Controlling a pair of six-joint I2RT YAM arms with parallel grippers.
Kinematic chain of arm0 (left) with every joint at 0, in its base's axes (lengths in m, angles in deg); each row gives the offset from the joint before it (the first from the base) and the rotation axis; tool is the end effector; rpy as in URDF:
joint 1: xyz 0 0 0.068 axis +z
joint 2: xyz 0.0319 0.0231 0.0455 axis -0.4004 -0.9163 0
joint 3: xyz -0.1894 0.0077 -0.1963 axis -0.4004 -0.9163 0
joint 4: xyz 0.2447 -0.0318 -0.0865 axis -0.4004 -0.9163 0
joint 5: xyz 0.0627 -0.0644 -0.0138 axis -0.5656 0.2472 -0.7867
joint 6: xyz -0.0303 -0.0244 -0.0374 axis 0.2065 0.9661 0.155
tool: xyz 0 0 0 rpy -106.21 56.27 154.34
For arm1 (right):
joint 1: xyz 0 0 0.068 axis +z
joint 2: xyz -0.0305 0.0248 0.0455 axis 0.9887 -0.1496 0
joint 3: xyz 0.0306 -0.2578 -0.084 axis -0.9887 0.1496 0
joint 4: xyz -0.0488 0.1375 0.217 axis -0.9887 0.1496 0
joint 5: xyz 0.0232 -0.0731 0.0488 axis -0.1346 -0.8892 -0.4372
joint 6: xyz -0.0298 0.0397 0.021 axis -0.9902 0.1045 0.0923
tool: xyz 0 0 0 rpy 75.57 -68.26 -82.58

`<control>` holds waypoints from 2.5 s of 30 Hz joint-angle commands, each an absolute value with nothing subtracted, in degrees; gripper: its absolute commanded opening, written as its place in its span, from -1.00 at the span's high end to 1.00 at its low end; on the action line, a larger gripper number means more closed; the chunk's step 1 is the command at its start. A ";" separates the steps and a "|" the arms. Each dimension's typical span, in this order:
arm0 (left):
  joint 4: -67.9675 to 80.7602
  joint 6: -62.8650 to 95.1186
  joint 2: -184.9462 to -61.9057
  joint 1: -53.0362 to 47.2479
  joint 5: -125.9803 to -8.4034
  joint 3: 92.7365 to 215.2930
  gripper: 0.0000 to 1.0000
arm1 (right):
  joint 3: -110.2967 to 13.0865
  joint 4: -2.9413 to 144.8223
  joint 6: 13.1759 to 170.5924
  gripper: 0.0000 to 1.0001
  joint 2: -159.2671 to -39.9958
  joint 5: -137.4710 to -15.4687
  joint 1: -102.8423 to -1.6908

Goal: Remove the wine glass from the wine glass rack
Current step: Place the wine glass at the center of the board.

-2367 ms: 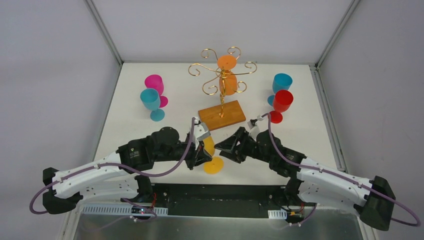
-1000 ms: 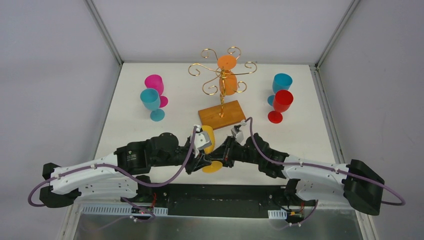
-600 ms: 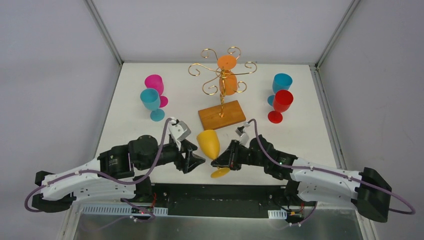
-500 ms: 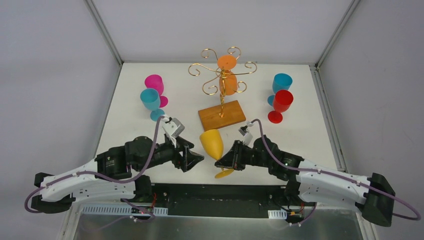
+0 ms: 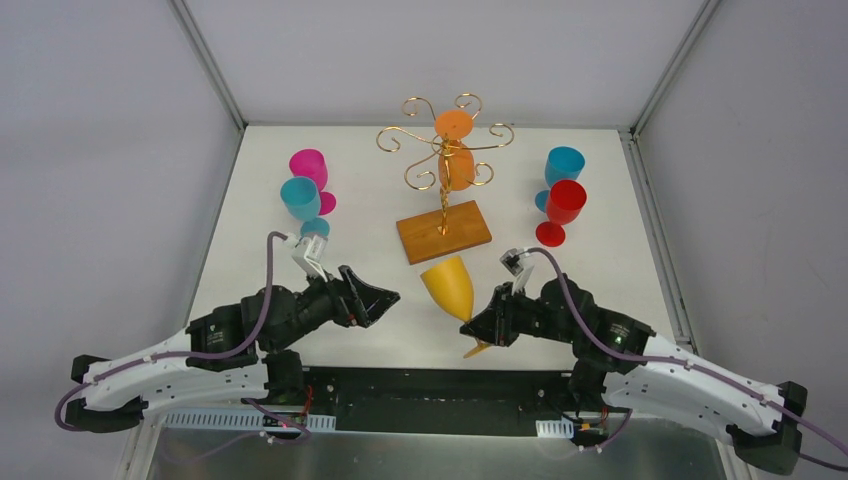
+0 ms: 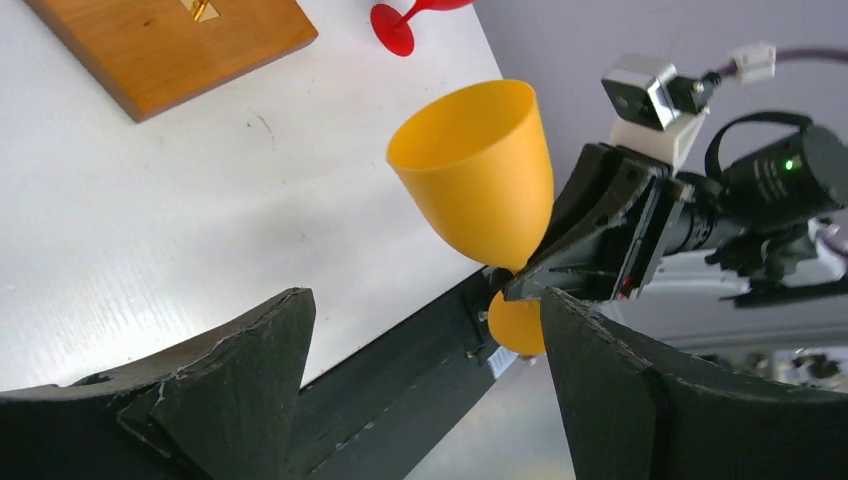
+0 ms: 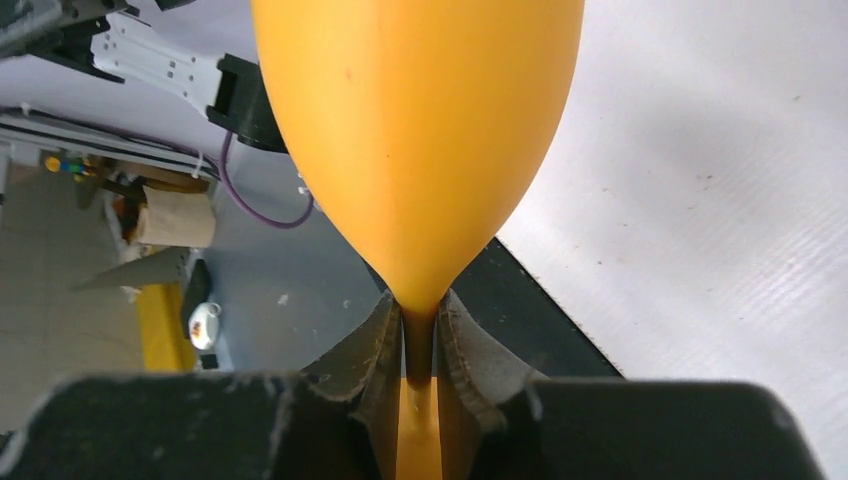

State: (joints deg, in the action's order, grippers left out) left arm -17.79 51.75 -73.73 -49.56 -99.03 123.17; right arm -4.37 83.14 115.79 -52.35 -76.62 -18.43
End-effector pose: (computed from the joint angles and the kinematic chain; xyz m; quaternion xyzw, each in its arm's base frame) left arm 0.0449 -0.0991 0.3398 0.0315 0.7420 -0.4900 0.4564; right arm 0.0656 0.1387 0.2815 -0.2583 0.7505 0.4776 0.3767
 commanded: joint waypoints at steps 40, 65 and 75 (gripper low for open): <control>-9.06 79.24 -75.19 -49.92 -86.64 115.83 -0.27 | -25.07 99.14 66.89 1.00 -61.55 -65.21 -11.52; -9.33 76.65 -74.44 -49.87 -85.71 114.72 1.00 | -25.00 98.39 66.61 0.55 -63.54 -72.08 -9.82; -21.71 68.99 -73.83 -47.44 -94.85 120.32 1.00 | -23.64 96.62 68.70 0.06 -57.45 -80.68 -9.81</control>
State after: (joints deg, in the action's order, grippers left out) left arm -17.79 73.89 -74.48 -49.25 -90.13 116.15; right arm -23.17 99.23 67.46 -59.91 -76.19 -10.00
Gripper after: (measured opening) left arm 0.011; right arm 0.460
